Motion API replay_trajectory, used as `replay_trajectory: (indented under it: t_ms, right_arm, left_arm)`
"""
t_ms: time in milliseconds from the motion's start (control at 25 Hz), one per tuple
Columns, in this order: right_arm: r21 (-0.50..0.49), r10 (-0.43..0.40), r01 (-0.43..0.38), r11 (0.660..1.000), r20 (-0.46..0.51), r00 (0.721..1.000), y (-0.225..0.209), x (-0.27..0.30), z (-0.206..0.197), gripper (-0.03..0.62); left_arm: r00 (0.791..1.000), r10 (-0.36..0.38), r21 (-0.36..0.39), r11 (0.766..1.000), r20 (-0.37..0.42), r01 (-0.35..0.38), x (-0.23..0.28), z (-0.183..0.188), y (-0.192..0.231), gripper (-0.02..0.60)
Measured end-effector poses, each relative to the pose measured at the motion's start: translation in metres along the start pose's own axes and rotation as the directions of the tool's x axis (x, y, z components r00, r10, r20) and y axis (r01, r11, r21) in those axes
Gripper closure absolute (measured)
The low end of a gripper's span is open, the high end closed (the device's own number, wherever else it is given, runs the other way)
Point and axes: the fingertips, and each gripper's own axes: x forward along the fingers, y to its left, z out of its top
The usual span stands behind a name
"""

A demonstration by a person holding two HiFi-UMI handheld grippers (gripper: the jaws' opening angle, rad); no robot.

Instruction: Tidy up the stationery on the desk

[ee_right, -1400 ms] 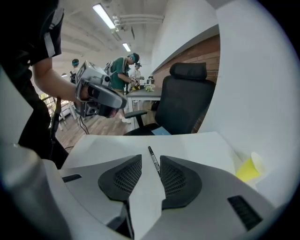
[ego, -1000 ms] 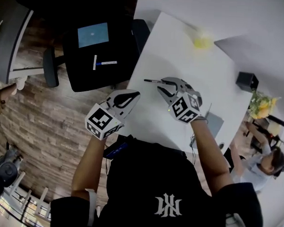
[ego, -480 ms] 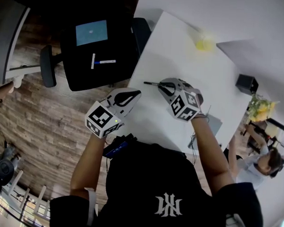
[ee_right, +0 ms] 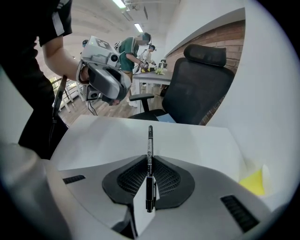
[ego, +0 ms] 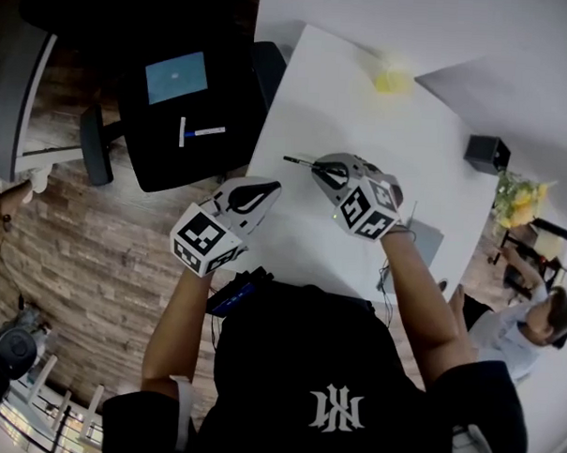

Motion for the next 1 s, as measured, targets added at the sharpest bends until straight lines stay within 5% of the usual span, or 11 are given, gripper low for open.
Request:
replay_trajectory:
  t_ms: [360,640,1000]
  right_arm:
    - [0.211,-0.192,0.16,0.964,0.14,0.971,-0.011,-0.083,-0.017,0.528]
    - [0.41,-0.429,0.337,0.848,0.156,0.89,-0.006,-0.182,-0.1,0.528]
    - [0.582,-0.58,0.426,0.693,0.1,0.808,0.03,-0.268,-0.221,0.528]
  left_arm:
    - [0.998,-0.062,0.126,0.99,-0.025,0.065,0.032,0.025,-0.059,0.578]
    - [0.992,-0.122,0.213,0.969,-0.037,0.127,0.081,0.044,-0.129,0.578]
    - [0.994,-0.088,0.279,0.955,-0.065,0.103,0.147,0.036,-0.204,0.578]
